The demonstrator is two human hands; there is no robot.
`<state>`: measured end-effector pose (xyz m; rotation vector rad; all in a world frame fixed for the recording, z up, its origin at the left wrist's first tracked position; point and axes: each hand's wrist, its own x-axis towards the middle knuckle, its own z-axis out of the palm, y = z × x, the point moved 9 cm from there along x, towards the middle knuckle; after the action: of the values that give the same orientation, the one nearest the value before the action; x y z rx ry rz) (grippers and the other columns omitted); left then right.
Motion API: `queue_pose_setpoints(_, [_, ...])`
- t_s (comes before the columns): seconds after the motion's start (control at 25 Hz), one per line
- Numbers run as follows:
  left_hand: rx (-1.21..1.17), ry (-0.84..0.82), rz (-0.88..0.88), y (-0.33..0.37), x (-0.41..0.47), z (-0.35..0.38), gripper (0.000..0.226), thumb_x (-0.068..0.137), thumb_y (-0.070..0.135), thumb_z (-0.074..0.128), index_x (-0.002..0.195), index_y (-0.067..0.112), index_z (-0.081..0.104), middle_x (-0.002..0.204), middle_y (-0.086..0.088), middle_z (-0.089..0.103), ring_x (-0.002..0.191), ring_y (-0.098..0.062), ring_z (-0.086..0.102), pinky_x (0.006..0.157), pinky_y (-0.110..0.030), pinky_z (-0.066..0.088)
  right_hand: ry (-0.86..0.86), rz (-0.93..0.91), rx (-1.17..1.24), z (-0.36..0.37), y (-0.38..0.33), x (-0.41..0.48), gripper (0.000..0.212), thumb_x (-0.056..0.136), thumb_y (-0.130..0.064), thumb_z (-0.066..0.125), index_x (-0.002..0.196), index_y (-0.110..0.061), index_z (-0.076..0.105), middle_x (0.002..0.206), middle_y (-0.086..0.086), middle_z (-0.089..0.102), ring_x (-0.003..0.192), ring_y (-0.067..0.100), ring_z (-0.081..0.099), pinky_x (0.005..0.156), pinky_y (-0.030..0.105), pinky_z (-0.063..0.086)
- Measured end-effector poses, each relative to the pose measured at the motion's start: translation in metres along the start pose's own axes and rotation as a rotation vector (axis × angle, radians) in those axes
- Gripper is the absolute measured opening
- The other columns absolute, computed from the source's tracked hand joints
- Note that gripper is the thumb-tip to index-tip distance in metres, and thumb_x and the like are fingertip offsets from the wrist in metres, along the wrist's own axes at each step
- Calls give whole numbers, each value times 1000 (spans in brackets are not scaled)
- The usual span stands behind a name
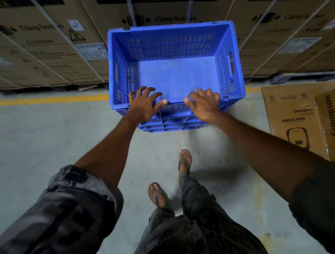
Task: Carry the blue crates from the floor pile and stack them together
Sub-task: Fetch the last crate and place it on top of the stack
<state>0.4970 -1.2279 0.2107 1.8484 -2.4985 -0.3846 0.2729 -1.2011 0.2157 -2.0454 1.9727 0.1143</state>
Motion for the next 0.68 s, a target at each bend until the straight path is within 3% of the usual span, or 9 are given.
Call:
queue_pose_setpoints(0.08, [-61, 88, -142, -25, 2, -11, 51, 96, 64, 34, 132, 36, 56, 148, 1, 44, 142, -26, 32, 110, -51, 22, -14, 2, 54, -3, 6, 3, 59, 94, -69, 18, 99, -29, 60, 111, 5, 62, 111, 33, 51, 93, 46, 32])
queue_pose_setpoints(0.16, [-57, 176, -310, -60, -2, -23, 49, 92, 45, 54, 137, 27, 51, 153, -6, 37, 144, -28, 28, 112, -51, 21, 10, -61, 130, -11, -8, 10, 64, 88, -76, 21, 105, -30, 63, 118, 2, 63, 115, 32, 52, 96, 46, 37])
queue_pose_setpoints(0.28, [-31, 226, -436, -90, -7, -42, 74, 76, 24, 66, 145, 26, 38, 161, -8, 20, 146, -28, 23, 107, -53, 27, -155, -243, 199, -7, -72, 29, 70, 86, -78, 25, 125, -30, 57, 130, 3, 61, 122, 30, 51, 100, 44, 41])
queue_pose_setpoints(0.4, [-191, 182, -554, -112, 1, -44, 87, 77, 12, 61, 154, 27, 22, 164, -7, 9, 148, -30, 18, 105, -58, 33, -333, -211, 240, 15, -117, 42, 68, 94, -71, 18, 110, -23, 62, 119, 11, 65, 115, 34, 57, 92, 42, 42])
queue_pose_setpoints(0.52, [-226, 120, -438, -115, 5, -26, 96, 77, 8, 55, 158, 25, 4, 164, -5, 9, 133, -37, 43, 86, -54, 49, -455, -133, 93, 44, -119, 56, 71, 97, -65, 17, 111, -15, 65, 125, 16, 63, 117, 35, 56, 95, 42, 41])
queue_pose_setpoints(0.6, [-245, 129, -461, -118, 9, -22, 97, 78, 10, 55, 157, 28, 2, 163, -3, 15, 107, -42, 61, 67, -44, 49, -574, -149, 98, 58, -119, 79, 58, 95, -63, 35, 120, -18, 63, 134, 11, 59, 122, 31, 53, 99, 38, 41])
queue_pose_setpoints(0.68, [-208, 142, -512, -124, 22, -30, 98, 79, 14, 60, 157, 29, 2, 155, -5, 30, 97, -42, 64, 64, -42, 43, -544, -190, 70, 62, -121, 115, 63, 85, -62, 56, 138, -29, 52, 149, 7, 45, 134, 29, 43, 109, 39, 36])
